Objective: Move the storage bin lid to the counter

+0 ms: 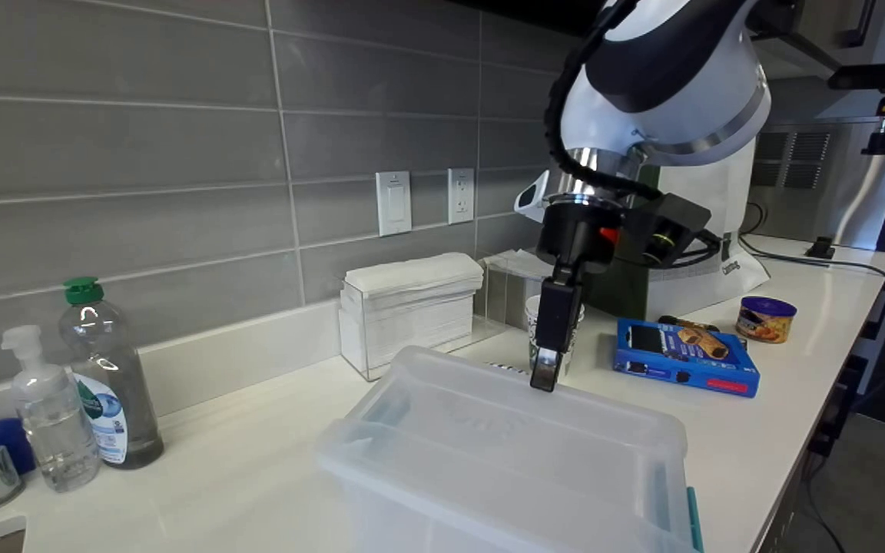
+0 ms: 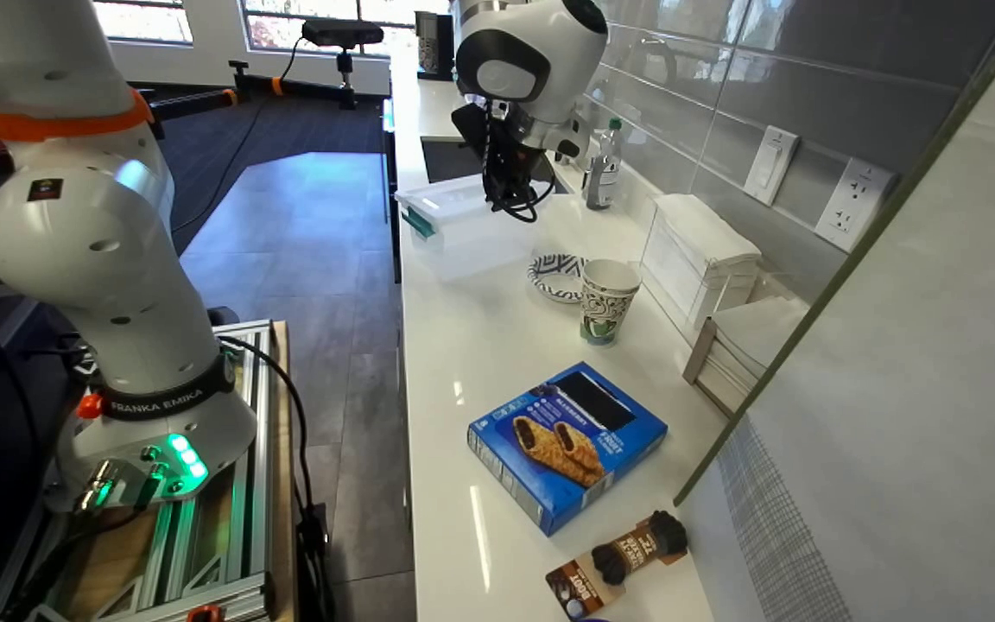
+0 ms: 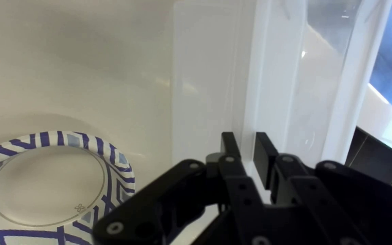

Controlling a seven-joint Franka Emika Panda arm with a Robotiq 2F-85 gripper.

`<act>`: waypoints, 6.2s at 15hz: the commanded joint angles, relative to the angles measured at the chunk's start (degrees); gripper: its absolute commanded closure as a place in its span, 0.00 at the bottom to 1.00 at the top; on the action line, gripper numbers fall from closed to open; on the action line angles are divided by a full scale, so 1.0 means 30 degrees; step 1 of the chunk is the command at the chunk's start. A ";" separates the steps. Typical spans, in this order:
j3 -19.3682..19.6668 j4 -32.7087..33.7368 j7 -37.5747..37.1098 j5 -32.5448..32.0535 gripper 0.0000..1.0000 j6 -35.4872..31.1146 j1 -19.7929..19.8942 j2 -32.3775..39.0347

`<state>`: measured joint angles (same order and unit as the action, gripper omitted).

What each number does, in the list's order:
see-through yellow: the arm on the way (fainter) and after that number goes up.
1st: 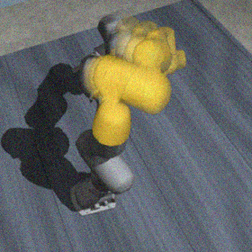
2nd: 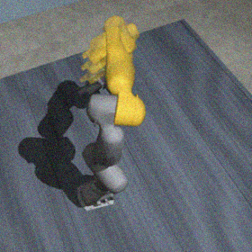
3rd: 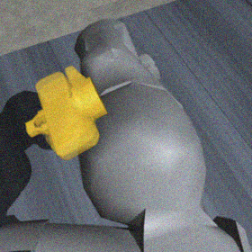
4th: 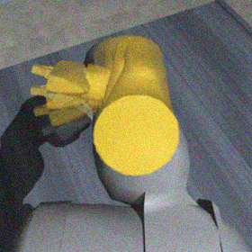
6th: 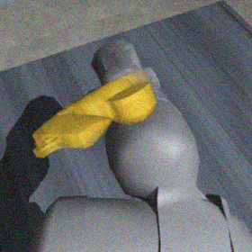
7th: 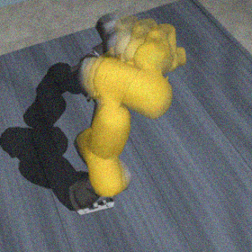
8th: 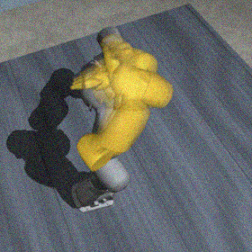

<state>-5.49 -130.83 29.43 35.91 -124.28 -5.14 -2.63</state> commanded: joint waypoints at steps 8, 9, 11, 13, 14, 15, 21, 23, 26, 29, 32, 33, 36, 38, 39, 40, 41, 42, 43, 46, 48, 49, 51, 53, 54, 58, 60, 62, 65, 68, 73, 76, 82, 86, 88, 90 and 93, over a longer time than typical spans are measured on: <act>0.0293 0.0333 -0.0595 -0.0222 0.95 0.1342 -0.0036 -0.0909; 0.0352 0.0430 -0.0646 -0.0178 0.95 0.1465 -0.0009 -0.0983; 0.0510 0.0629 -0.0828 -0.0120 0.95 0.1789 0.0051 -0.1099; 0.0732 0.0895 -0.1028 0.0114 0.95 0.1972 0.0127 -0.1126; 0.0853 0.1027 -0.1256 0.0283 0.95 0.2007 0.0171 -0.1094; 0.0990 0.1149 -0.1754 0.0397 0.95 0.1971 0.0248 -0.1071; 0.2065 0.2423 -0.2513 -0.0094 0.95 0.4132 0.1070 -0.1027; 0.2577 0.3010 -0.3040 0.0339 0.95 0.5158 0.1512 -0.1012; 0.2966 0.3807 -0.5268 0.1177 0.95 0.6162 0.1967 -0.0738; 0.2562 0.4148 -0.8030 0.2524 0.95 0.4649 0.1820 -0.0189; 0.1971 0.4609 -1.0694 0.4065 0.95 0.3280 0.1481 0.0768; 0.1728 0.4664 -1.1351 0.4425 0.95 0.2501 0.1335 0.1047; 0.0959 0.4731 -1.2719 0.5557 0.95 -0.0398 0.0742 0.2041; 0.0437 0.4774 -1.3472 0.5842 0.95 -0.2843 0.0235 0.2738; 0.0193 0.4824 -1.3681 0.5924 0.95 -0.3790 -0.0012 0.3089; -0.0035 0.4852 -1.3669 0.5944 0.95 -0.4744 -0.0255 0.3400; -0.0263 0.4937 -1.3317 0.6095 0.95 -0.5441 -0.0440 0.3676; -0.0439 0.4971 -1.3199 0.5942 0.95 -0.6230 -0.0634 0.3932; -0.0623 0.4994 -1.2936 0.5805 0.95 -0.6851 -0.0803 0.4170; -0.0949 0.5055 -1.2594 0.5405 0.95 -0.8389 -0.1164 0.4744; -0.1140 0.5338 -1.2711 0.6276 0.95 -0.9129 -0.1129 0.5118; -0.1196 0.5337 -1.2456 0.6189 0.95 -0.8505 -0.0992 0.5062; -0.1082 0.4909 -1.2916 0.5543 0.82 -0.8697 -0.1093 0.4744; -0.1086 0.5034 -1.2915 0.5543 0.82 -0.8697 -0.1091 0.4832; -0.1086 0.5059 -1.2915 0.5543 0.82 -0.8697 -0.1089 0.4835; -0.1205 0.5519 -1.4234 0.5890 0.95 -0.9224 -0.1374 0.5254; -0.1246 0.5694 -1.5337 0.5865 0.95 -0.9389 -0.1546 0.5338; -0.1126 0.5753 -1.6841 0.5349 0.95 -1.0040 -0.1871 0.5564; -0.0952 0.5726 -1.8887 0.4680 0.95 -1.1721 -0.2418 0.6117; -0.0793 0.5738 -2.0690 0.3904 0.95 -1.2975 -0.2940 0.6871; -0.0411 0.5824 -2.3029 0.2450 0.95 -1.4699 -0.3765 0.7846; 0.0603 0.5922 -2.4829 0.1159 0.95 -1.4914 -0.4592 0.8130; 0.0756 0.6098 -2.6029 -0.0840 0.95 -1.4503 -0.4256 0.8302; 0.0456 0.6362 -2.6522 -0.1810 0.95 -1.4401 -0.4088 0.8741; 0.0057 0.6574 -2.6186 -0.1949 0.95 -1.4456 -0.3890 0.9065; 0.0034 0.6845 -2.6258 -0.2172 0.95 -1.4444 -0.3882 0.9462; -0.0006 0.7264 -2.6272 -0.2329 0.95 -1.4474 -0.3843 0.9953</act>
<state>-4.59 -111.46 -48.08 30.94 -167.40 -17.74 24.81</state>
